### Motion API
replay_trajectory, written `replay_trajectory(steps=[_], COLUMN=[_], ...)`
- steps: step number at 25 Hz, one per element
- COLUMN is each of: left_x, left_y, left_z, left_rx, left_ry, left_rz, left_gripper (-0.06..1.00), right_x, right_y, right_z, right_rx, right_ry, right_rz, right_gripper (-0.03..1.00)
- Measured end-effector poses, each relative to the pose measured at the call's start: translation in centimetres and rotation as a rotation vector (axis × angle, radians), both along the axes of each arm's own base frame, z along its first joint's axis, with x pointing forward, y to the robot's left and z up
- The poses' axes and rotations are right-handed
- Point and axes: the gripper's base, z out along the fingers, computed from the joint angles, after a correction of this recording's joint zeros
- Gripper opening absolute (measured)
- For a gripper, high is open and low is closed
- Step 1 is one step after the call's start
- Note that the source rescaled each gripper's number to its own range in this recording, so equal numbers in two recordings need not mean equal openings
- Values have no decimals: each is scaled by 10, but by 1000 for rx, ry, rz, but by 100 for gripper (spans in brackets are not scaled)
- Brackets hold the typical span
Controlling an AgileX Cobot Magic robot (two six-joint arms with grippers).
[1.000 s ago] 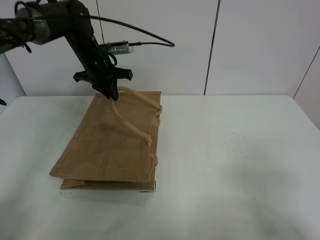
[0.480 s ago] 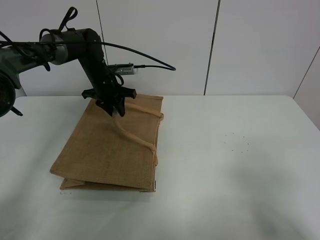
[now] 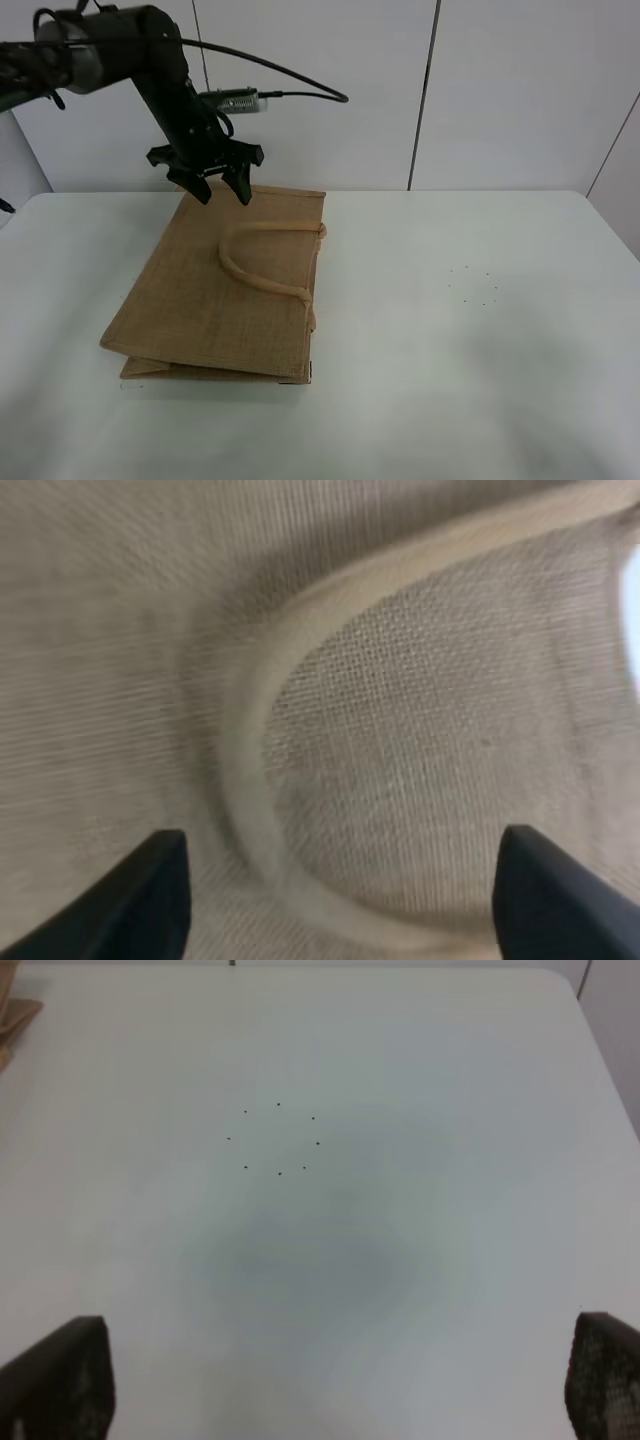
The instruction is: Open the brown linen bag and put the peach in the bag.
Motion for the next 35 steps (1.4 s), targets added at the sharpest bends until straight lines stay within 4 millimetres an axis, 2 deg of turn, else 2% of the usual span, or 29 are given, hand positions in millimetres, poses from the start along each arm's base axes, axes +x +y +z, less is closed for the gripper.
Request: replay_trajectory(steps=[3, 12, 17, 21, 24, 27, 30, 35], left_x=[-1, 12, 11, 4, -8, -31, -59, -118], left_y=[17, 114, 125, 127, 127, 129, 134, 137], left_z=[16, 16, 18, 36, 63, 91, 107, 120], left_rx=[8, 84, 85, 96, 92, 103, 141, 164], left_ry=[-34, -19, -15, -55, -114, -163, -180, -172], left_rz=[31, 226, 250, 252, 254, 257, 259, 259], left_gripper=[84, 85, 85, 85, 85, 85, 85, 85], right_x=[0, 0, 0, 0, 0, 0, 0, 0], right_y=[0, 0, 0, 0, 0, 0, 0, 0], right_z=[0, 0, 0, 0, 0, 0, 0, 0], right_rx=[0, 0, 0, 0, 0, 0, 0, 0], right_ry=[0, 0, 0, 0, 0, 0, 0, 0], right_rz=[0, 0, 0, 0, 0, 0, 0, 0], right_gripper=[100, 100, 100, 100, 100, 100, 100, 100])
